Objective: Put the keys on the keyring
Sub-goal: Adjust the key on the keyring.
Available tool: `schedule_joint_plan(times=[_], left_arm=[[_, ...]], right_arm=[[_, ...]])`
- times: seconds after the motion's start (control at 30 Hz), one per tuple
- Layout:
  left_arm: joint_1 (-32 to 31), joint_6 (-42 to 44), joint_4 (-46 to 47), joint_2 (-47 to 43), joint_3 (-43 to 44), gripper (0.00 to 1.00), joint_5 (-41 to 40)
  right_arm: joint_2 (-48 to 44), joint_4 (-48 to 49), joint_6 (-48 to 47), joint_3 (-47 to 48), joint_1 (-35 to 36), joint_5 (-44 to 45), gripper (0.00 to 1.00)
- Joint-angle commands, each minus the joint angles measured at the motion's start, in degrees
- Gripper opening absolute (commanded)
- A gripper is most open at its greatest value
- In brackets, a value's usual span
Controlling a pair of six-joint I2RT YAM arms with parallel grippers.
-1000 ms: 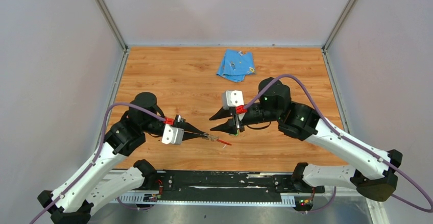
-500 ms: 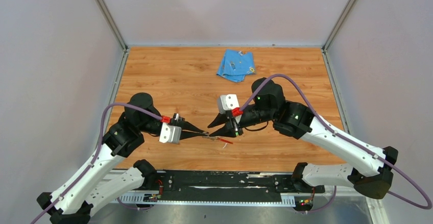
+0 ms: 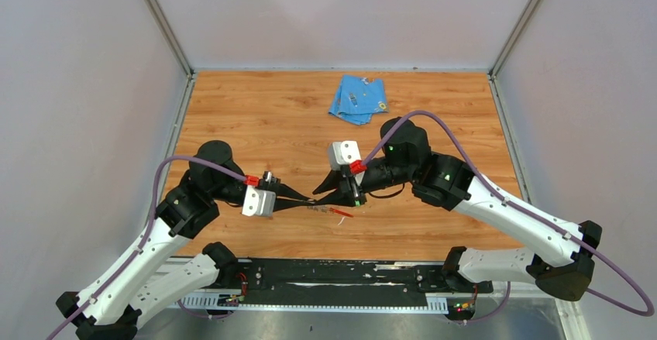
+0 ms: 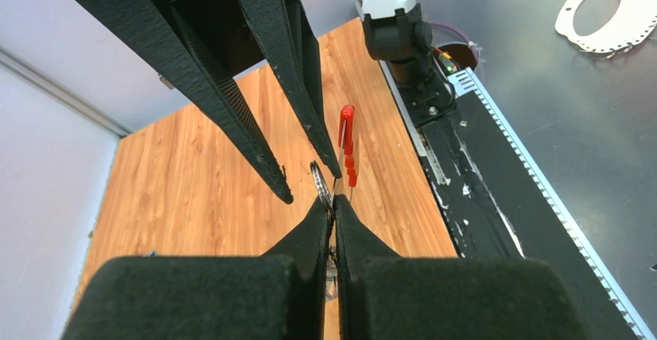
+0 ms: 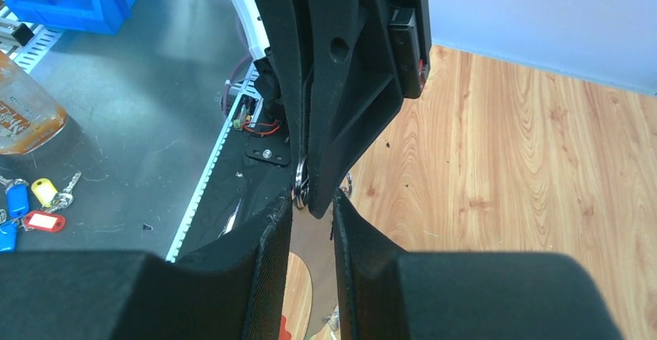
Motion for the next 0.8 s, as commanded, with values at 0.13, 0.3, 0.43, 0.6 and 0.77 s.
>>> schedule_joint_plan(times=[0.13, 0.3, 0.43, 0.6, 0.77], left_arm=[[-0.28, 0.28, 0.77, -0.55, -0.27, 0.0, 1.81], [-0.35, 0.95, -1.52, -0.15, 0.22, 0.32, 0.1], [-0.33, 3.74, -6.63, 0.09, 0.84, 0.67, -4.94], [-0.38, 5.04, -9.04, -0.79, 0.87, 0.68, -11.22], [-0.33, 1.21, -5.61, -0.87, 1.59, 0.6, -13.83]], right_arm=[[-0.36, 2.3, 1.08, 0.78, -0.58, 0.58, 0.1], [0.39, -0.52, 1.11, 2.14, -0.58, 1.9, 0.0], [0.94, -7.84, -0.5, 5.0, -0.58, 7.64, 0.01], [2.48, -16.51, -1.91, 8.97, -0.57, 12.18, 0.0], [5.78, -24.49, -3.06, 14.23, -0.56, 13.55, 0.0]])
